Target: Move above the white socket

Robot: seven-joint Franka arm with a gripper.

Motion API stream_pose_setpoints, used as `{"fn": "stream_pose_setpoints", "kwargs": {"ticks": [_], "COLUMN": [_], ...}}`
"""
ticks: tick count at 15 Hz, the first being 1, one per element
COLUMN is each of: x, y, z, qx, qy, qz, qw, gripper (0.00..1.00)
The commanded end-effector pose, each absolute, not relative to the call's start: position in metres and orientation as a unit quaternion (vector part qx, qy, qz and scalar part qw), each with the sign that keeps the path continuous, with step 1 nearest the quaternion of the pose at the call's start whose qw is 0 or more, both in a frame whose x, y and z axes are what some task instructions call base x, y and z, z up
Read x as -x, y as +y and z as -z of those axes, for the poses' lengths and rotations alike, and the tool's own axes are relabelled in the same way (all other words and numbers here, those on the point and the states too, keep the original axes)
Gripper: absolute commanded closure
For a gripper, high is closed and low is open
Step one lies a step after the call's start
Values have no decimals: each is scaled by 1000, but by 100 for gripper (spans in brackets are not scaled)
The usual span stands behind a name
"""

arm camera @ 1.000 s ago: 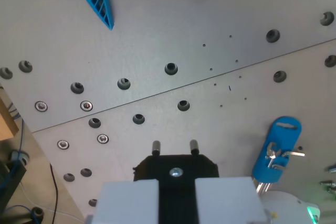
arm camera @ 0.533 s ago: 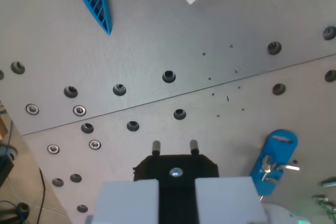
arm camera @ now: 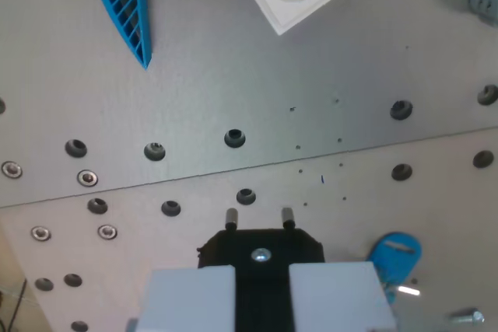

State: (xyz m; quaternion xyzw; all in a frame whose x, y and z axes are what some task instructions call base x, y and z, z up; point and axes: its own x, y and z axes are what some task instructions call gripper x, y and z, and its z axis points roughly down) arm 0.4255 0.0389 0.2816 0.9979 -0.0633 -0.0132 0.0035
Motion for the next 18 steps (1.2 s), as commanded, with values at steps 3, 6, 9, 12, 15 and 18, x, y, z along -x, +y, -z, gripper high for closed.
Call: {"fn": "stream_pose_setpoints", "kwargs": {"ticks": [3,6,9,12,15,18], "x": [-428,-433,-438,-444,-449,-455], "y": [29,26,23,19,16,13], "z": [-256,-241,-227,-212,-197,-182], "qx": [-998,-996,-994,-990,-987,-984], "qy": [54,85,108,137,161,176], "qz": [-28,-27,-27,-24,-22,-18], "qw": [2,6,6,7,10,13], "gripper": [100,100,100,100,100,100]}}
